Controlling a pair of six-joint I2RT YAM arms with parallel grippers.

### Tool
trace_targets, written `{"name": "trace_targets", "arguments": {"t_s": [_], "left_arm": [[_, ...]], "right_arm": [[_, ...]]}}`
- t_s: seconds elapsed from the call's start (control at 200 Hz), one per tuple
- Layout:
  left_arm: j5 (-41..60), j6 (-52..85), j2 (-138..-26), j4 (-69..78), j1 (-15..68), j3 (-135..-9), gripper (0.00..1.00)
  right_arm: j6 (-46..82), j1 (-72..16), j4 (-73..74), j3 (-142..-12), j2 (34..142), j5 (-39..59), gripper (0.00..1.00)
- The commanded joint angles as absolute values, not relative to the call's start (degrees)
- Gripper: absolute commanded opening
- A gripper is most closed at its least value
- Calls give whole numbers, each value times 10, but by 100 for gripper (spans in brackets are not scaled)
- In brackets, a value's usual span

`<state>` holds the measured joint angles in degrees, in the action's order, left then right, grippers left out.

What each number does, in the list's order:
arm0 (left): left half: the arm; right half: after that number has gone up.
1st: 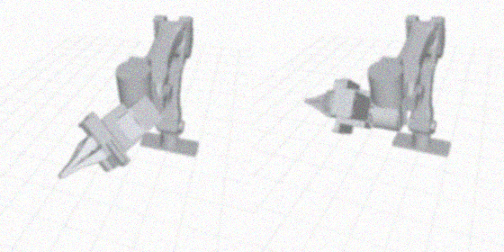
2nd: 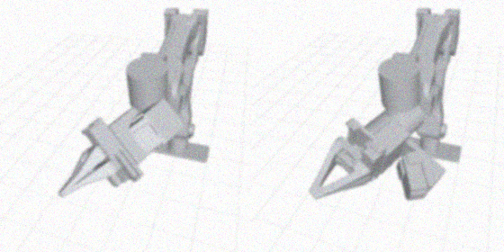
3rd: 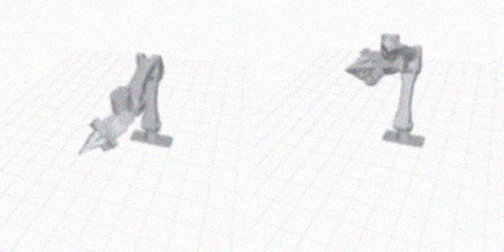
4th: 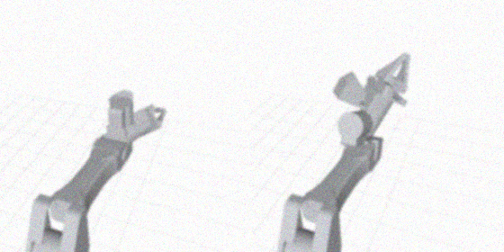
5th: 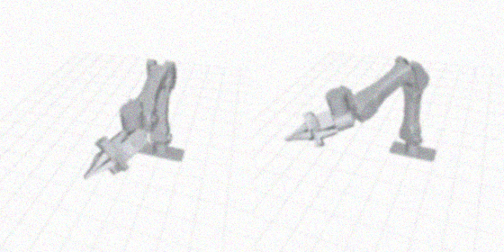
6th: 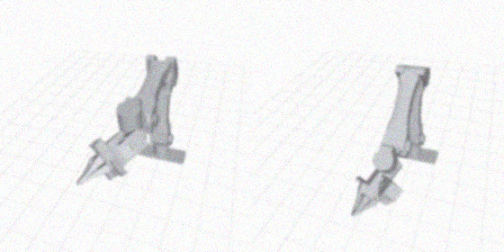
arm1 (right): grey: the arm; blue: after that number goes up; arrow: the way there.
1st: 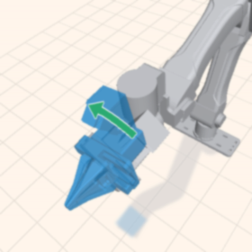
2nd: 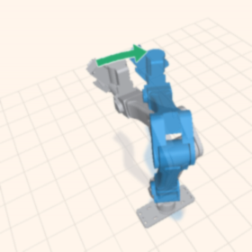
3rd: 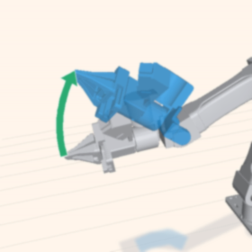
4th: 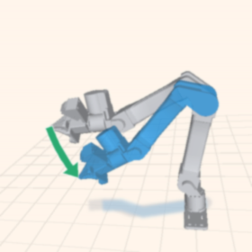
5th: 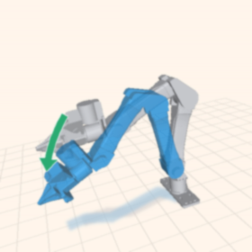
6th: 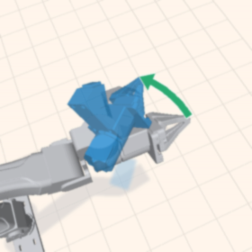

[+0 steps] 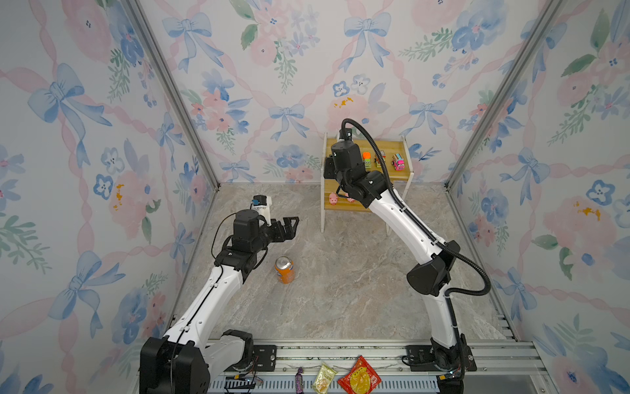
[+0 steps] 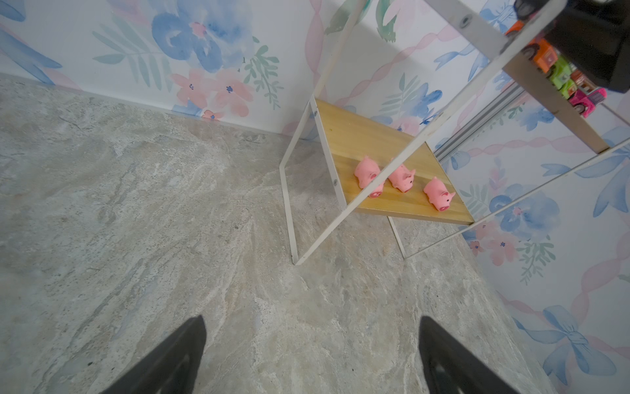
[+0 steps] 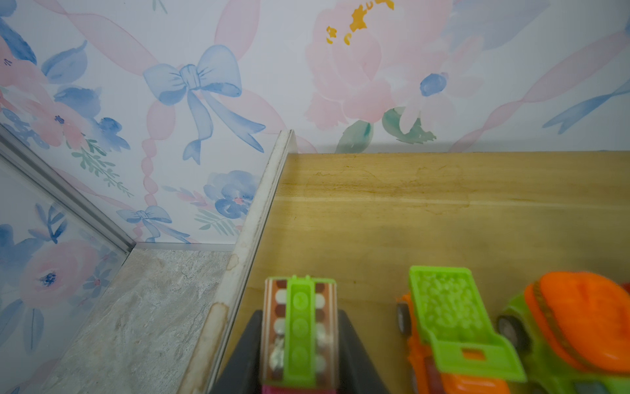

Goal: Place and organize the plastic toys onto the shelf
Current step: 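Lower the pink truck beside the dump truck on the upper tier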

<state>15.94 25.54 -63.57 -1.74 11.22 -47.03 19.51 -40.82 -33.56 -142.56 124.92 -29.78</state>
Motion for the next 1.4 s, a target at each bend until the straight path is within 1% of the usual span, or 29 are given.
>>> {"name": "trace_targets", "arguments": {"t_s": [0.0, 0.52, 0.845, 1.195, 1.395], "left_arm": [[170, 245, -629, -8, 108, -463, 98], [170, 244, -628, -9, 106, -464, 98], [171, 245, -628, -9, 104, -463, 98], [170, 245, -632, -9, 103, -463, 98], [169, 245, -635, -9, 102, -464, 98]], "right_arm": [[203, -402, -348, -1446, 1263, -291, 30], [203, -399, -351, -1461, 1278, -280, 34], [201, -398, -341, -1464, 1277, -277, 44], [197, -397, -314, -1462, 1264, -262, 48], [186, -402, -298, -1460, 1250, -257, 52]]}}
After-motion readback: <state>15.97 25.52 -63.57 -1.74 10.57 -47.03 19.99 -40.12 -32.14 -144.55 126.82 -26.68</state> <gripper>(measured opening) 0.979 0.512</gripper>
